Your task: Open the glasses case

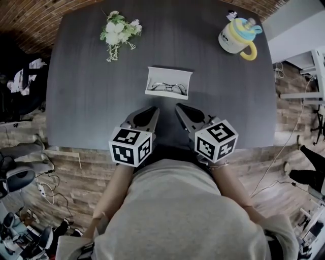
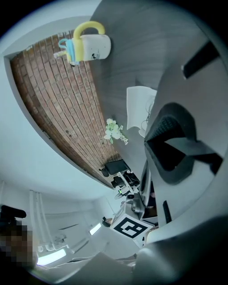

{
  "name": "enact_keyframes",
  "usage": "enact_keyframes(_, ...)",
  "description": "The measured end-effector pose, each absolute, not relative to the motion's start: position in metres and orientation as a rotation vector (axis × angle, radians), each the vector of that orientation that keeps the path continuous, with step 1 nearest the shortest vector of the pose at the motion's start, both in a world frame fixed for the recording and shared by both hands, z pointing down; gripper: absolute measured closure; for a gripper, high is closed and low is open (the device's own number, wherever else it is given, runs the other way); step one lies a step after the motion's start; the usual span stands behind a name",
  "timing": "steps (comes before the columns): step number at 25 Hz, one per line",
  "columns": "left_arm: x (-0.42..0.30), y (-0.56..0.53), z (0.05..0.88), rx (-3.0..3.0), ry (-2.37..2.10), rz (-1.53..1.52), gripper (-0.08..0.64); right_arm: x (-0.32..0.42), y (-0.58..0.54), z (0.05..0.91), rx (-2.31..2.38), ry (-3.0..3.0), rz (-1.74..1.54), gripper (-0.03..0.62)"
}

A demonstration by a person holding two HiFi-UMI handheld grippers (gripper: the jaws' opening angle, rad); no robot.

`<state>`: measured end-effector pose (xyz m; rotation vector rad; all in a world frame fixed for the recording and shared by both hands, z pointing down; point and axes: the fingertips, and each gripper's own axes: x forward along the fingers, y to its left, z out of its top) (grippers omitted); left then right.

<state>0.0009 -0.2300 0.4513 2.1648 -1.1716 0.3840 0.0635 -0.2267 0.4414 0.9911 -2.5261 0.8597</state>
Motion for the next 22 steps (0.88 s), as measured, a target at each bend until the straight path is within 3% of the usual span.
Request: enact_keyframes(22, 0.004, -0.231, 0.445, 2.192, -1.174, 0.38, 0.52, 0.053, -0.224, 0.444, 0.966, -2.523, 0.845, 0.588)
